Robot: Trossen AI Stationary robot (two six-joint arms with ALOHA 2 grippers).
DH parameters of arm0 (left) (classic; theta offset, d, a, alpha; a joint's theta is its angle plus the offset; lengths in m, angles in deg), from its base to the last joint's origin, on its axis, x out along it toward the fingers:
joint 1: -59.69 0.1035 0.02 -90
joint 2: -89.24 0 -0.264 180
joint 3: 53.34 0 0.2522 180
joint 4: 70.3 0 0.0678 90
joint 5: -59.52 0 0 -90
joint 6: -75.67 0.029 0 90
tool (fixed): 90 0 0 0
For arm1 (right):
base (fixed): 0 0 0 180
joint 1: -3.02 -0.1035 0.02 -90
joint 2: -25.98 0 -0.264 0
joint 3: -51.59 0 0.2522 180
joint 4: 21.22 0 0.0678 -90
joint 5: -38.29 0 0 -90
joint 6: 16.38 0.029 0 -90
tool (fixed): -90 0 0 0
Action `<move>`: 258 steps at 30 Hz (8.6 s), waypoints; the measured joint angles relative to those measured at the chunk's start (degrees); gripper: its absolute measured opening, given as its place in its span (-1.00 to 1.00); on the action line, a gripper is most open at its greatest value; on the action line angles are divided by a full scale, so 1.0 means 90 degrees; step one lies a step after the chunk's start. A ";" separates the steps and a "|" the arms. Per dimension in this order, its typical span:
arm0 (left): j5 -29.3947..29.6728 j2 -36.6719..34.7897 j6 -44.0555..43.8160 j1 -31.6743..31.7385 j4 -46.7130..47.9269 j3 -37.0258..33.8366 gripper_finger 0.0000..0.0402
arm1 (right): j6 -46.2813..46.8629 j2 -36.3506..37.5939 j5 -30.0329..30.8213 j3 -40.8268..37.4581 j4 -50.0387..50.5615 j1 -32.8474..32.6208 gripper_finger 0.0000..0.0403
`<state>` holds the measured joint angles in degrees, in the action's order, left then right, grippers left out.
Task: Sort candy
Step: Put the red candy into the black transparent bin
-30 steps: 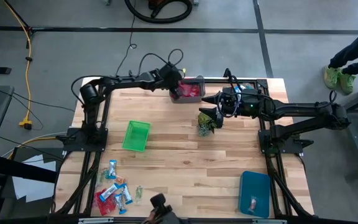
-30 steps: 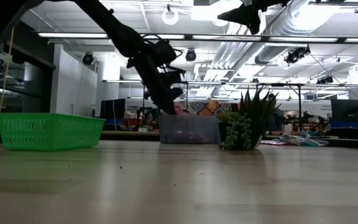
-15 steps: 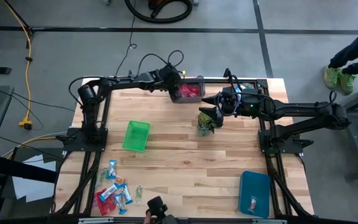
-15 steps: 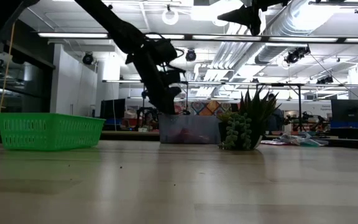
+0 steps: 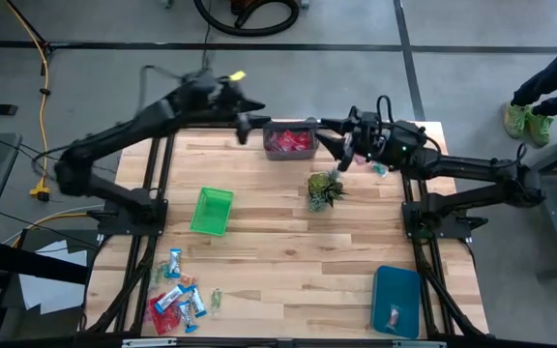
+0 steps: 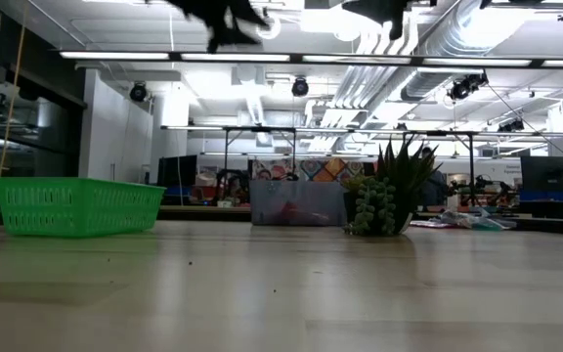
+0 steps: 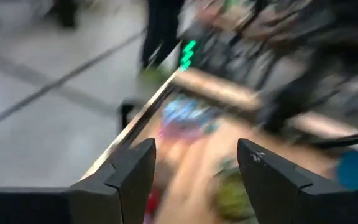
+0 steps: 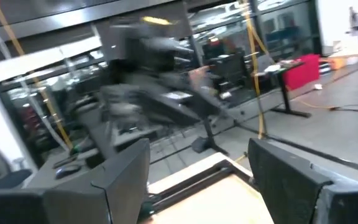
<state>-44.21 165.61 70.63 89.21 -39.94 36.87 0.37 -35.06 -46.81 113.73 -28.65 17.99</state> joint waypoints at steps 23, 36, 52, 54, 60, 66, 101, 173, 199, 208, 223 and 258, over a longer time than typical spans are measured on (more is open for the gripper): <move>0.1161 -0.2073 -0.1545 -0.2241 -0.6787 -0.4488 0.06 | 0.0709 -0.0002 -0.0750 0.0000 0.1149 -0.0170 0.33; 0.1153 -0.2148 -0.1831 -0.2242 -0.6689 -0.4488 0.06 | 0.1957 -0.1137 0.0557 0.1794 0.5492 0.0550 0.33; 0.1022 -0.2148 -0.2266 -0.2245 -0.6593 -0.4488 0.06 | 0.0829 -0.4403 0.1004 0.3586 0.9699 0.3372 0.33; 0.1022 -0.2148 -0.2266 -0.2245 -0.6593 -0.4488 0.06 | 0.0970 -0.4396 0.0713 0.3133 0.9240 0.3447 0.33; 0.1022 -0.2148 -0.2261 -0.2238 -0.6593 -0.4486 0.06 | 0.1439 -0.4362 0.0368 0.2110 0.8359 0.3419 0.33; 0.1022 -0.2148 -0.2259 -0.2238 -0.6593 -0.4486 0.06 | 0.1943 -0.4362 0.0357 0.1389 0.7559 0.3375 0.33; 0.1025 -0.2148 -0.2259 -0.2238 -0.6586 -0.4483 0.06 | 0.1498 -0.1533 0.0447 0.0338 0.6260 0.2407 -0.99; 0.1119 -0.2146 -0.2421 -0.2235 -0.6641 -0.4483 0.06 | 0.0691 -0.4636 -0.0114 0.2771 0.4760 0.1755 -1.00; 0.1090 -0.2146 -0.2426 -0.2236 -0.6623 -0.4483 0.06 | -0.0383 -0.4125 -0.0960 0.3743 0.5392 0.1647 0.24; 0.1090 -0.2146 -0.2210 -0.2236 -0.6586 -0.4483 0.06 | -0.0587 -0.2016 -0.1620 0.3150 0.5200 0.0819 0.24; 0.1017 -0.1934 0.0414 -0.2230 -0.1809 -0.2877 0.06 | 0.0719 -0.0151 -0.0811 0.0321 0.0876 -0.1175 0.24; 0.0605 -0.1818 -0.1935 -0.4684 0.2872 -0.1962 0.06 | -0.1865 -0.0590 -0.0395 0.0486 0.1390 -0.1164 0.24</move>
<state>-38.77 149.25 53.22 47.06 -14.10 19.20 -16.42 -40.37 -50.37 118.10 -16.14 7.51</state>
